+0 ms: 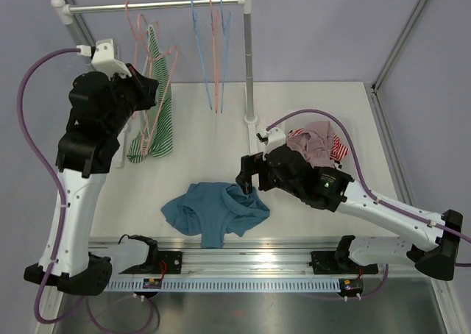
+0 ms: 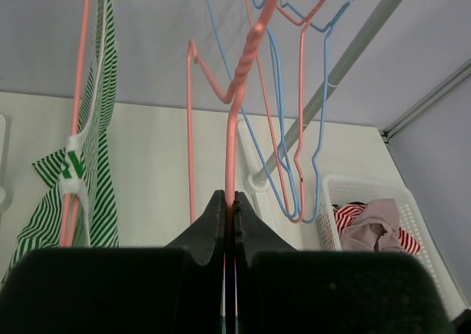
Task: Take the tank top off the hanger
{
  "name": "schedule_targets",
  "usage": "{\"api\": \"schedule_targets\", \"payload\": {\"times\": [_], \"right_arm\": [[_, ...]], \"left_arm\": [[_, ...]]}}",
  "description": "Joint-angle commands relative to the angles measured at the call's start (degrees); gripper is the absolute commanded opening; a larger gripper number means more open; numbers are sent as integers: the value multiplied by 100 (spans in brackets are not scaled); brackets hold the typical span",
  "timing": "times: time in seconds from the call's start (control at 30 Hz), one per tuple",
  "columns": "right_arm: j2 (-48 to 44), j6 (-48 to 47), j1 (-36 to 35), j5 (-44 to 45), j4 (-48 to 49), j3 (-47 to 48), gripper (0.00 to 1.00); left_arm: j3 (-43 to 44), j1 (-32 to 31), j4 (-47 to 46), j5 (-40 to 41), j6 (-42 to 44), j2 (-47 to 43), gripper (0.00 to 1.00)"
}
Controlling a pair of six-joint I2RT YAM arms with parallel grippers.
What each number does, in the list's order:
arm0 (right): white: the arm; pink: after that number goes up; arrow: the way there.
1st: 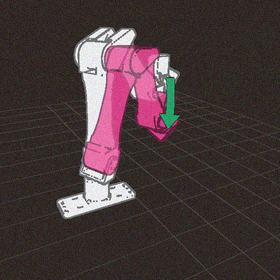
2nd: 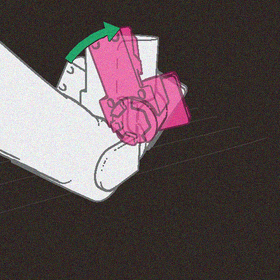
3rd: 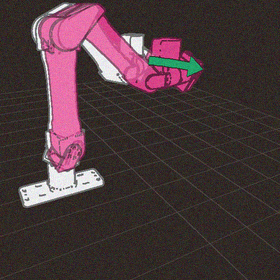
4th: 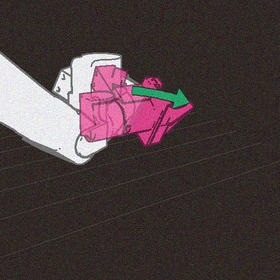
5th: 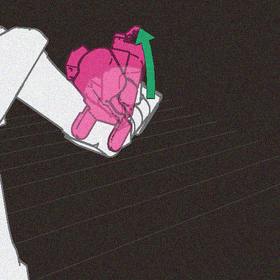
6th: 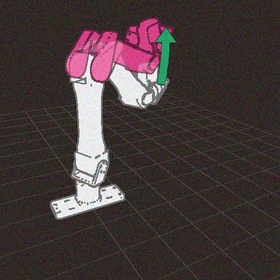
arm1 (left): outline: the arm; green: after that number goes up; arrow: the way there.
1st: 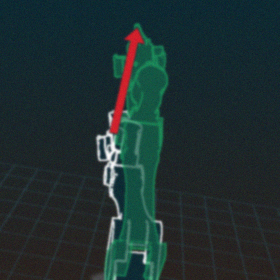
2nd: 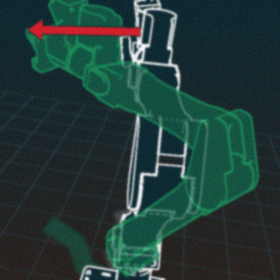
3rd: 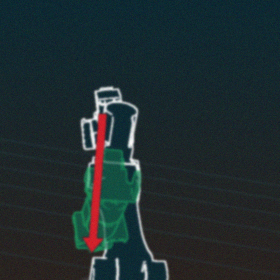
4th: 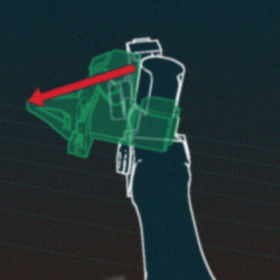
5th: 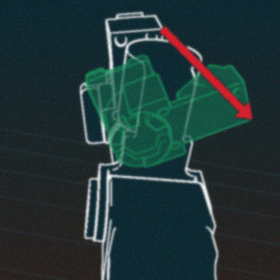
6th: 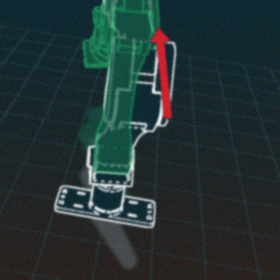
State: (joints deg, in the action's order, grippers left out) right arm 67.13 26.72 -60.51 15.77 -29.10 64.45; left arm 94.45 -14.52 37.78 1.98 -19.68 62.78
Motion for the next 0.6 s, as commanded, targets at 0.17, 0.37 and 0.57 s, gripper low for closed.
{"api": "schedule_targets", "payload": {"times": [0.17, 0.37, 0.57], "right_arm": [[-622, 211, -22, 67, 282, -485, 100], [-886, 202, -31, -109, 309, -679, 100], [-939, 237, -22, -302, 387, -898, 100]], "left_arm": [[1100, -7, -579, 180, 325, 1340, 0], [1839, -7, -1141, 83, 430, 2184, 0], [2990, -7, -983, 172, 606, 3142, 0]]}}
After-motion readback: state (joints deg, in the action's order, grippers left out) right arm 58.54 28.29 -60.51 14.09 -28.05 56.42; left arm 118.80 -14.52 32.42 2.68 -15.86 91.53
